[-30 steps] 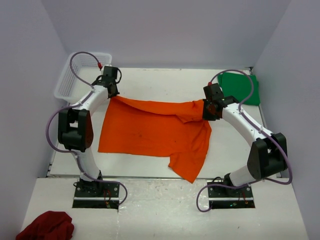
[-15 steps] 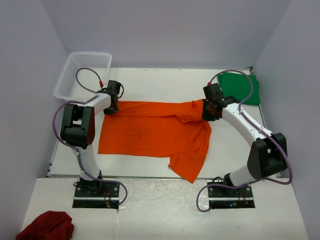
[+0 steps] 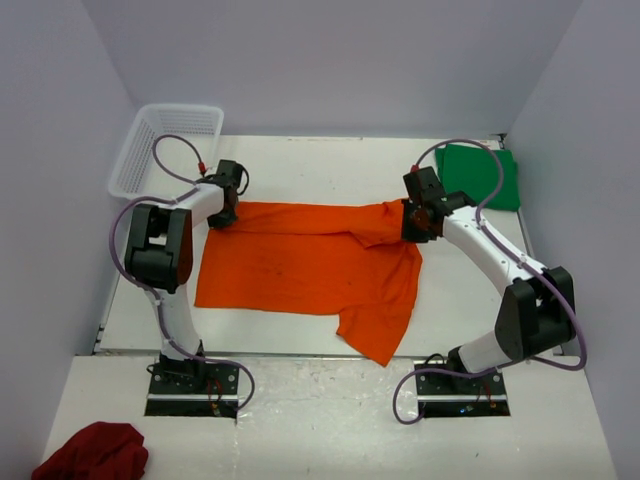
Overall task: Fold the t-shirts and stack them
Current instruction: Fold the flattened tshirt in 1/3 of the way
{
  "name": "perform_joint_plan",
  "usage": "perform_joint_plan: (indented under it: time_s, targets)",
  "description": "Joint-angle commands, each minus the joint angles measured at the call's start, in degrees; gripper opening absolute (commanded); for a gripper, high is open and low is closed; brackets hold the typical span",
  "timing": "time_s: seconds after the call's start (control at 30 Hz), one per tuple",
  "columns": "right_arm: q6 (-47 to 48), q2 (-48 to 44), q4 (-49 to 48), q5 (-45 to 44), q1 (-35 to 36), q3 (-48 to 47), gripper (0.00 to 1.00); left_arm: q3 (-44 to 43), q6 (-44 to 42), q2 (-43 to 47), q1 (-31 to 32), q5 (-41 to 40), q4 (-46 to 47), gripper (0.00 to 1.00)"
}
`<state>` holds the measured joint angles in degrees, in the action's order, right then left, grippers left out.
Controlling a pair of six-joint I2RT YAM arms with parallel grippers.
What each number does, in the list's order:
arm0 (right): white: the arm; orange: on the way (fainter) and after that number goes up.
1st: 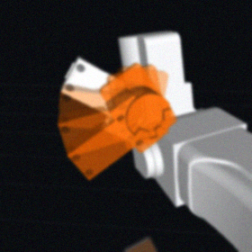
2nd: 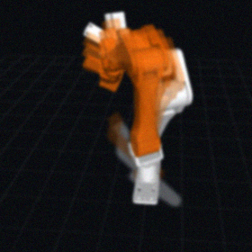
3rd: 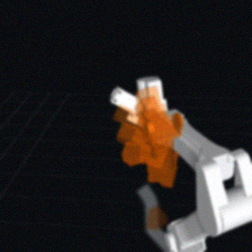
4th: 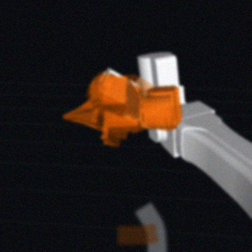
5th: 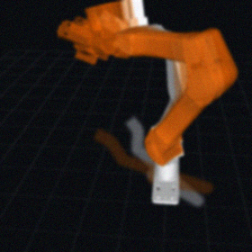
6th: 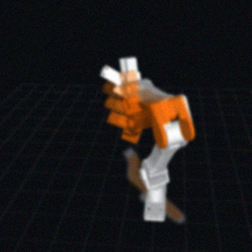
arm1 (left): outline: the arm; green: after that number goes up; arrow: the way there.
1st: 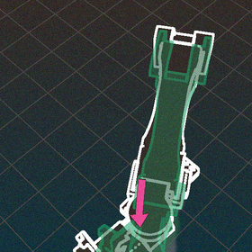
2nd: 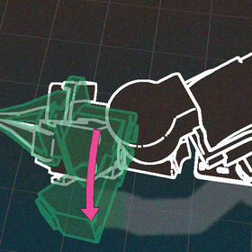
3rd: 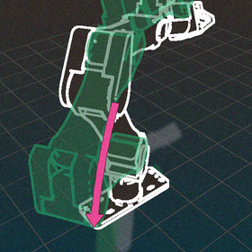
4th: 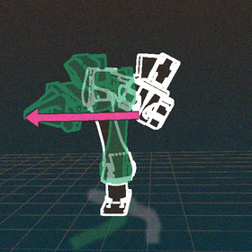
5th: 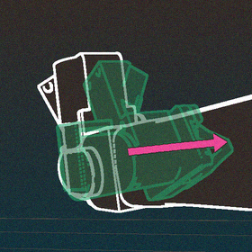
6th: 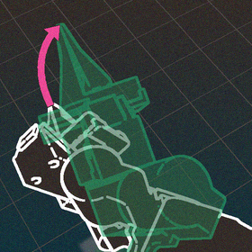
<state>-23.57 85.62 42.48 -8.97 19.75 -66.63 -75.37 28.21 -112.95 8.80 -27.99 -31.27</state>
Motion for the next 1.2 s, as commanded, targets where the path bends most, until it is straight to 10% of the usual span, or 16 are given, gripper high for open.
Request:
perform_joint_plan:
  time_s: [0.0,0.27,0.43,0.63,0.8,1.03,1.17]
  targets:
    - [-0.25,-2.48,2.34,0.09,0.2,-4.55,0.0,-2.67,1.85,-1.4,-0.27,-2.69,-0.81,0.04]
    - [-2.79,-0.72,0.07,2.03,0.47,3.42,0.0,-1.8,1.85,-0.7,-0.27,-4.18,-0.38,0.14]
    - [-5.07,-2.48,-1.7,1.68,2.14,7.48,0.03,0.22,2.82,0.97,-0.27,-3.04,1.55,0.4]
    - [-5.69,-7.21,-2.93,2.12,3.54,9.68,0.6,2.86,3.08,8.33,1.13,-1.37,3.58,0.53]
    - [-4.73,-7.32,-1.61,-2.27,3.37,4.77,0.8,1.2,1.33,15.81,7.54,-1.37,3.41,0.59]
    - [-0.61,11.12,1.03,1.14,-0.49,-14.12,0.81,-4.34,-1.74,14.69,12.65,4.51,3.84,0.62]
    - [0.72,21.67,3.83,5.45,-5.85,-27.46,0.65,-9.43,-2.63,7.23,12.3,7.33,2.88,0.37]
